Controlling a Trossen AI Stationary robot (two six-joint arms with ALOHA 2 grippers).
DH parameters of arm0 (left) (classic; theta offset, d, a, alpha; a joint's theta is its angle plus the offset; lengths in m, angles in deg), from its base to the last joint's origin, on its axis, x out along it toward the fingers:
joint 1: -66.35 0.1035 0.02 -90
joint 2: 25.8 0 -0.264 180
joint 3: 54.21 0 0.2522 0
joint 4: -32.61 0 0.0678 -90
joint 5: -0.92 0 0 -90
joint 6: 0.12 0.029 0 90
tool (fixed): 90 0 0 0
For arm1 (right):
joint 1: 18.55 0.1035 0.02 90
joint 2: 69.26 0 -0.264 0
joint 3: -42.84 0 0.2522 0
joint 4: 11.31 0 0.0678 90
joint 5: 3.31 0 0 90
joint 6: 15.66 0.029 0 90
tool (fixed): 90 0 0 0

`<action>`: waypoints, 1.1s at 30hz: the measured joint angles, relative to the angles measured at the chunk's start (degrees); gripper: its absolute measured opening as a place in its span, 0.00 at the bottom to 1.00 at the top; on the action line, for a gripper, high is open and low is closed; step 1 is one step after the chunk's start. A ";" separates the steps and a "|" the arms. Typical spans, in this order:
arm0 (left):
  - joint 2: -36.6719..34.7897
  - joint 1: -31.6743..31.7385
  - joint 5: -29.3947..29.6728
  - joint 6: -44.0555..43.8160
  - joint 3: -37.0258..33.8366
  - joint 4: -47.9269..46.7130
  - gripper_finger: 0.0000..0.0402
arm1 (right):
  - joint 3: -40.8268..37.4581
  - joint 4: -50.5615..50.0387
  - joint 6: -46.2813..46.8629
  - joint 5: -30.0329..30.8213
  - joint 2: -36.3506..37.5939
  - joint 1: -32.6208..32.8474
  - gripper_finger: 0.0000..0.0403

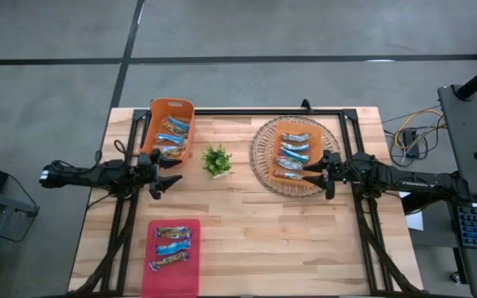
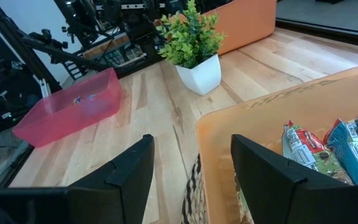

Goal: Pick and place Granola Bars by type
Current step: Return to Home Position

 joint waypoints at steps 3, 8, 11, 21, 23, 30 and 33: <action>-0.01 0.00 0.01 1.33 -0.02 -0.06 0.76 | -0.02 0.00 0.00 0.00 0.00 0.00 0.50; -0.01 0.00 0.06 4.09 -0.04 -0.18 0.76 | -0.01 -0.01 0.00 0.00 0.00 0.00 0.50; 0.27 0.00 0.06 4.09 -0.04 -0.27 0.76 | 0.00 0.00 0.00 0.00 0.00 0.00 0.50; 0.30 0.00 0.11 4.15 -0.04 -0.40 0.76 | 0.00 0.00 0.00 0.00 0.00 0.00 0.50; 0.30 0.00 0.11 4.16 -0.04 -0.40 0.76 | 0.00 0.00 0.00 0.00 0.00 0.00 0.50; 0.30 0.00 0.13 4.16 -0.07 -0.40 0.76 | -0.01 -0.02 0.00 0.00 0.00 0.00 0.50; 0.30 0.00 0.13 4.16 -0.07 -0.40 0.76 | -0.01 -0.01 0.00 0.00 0.00 0.00 0.50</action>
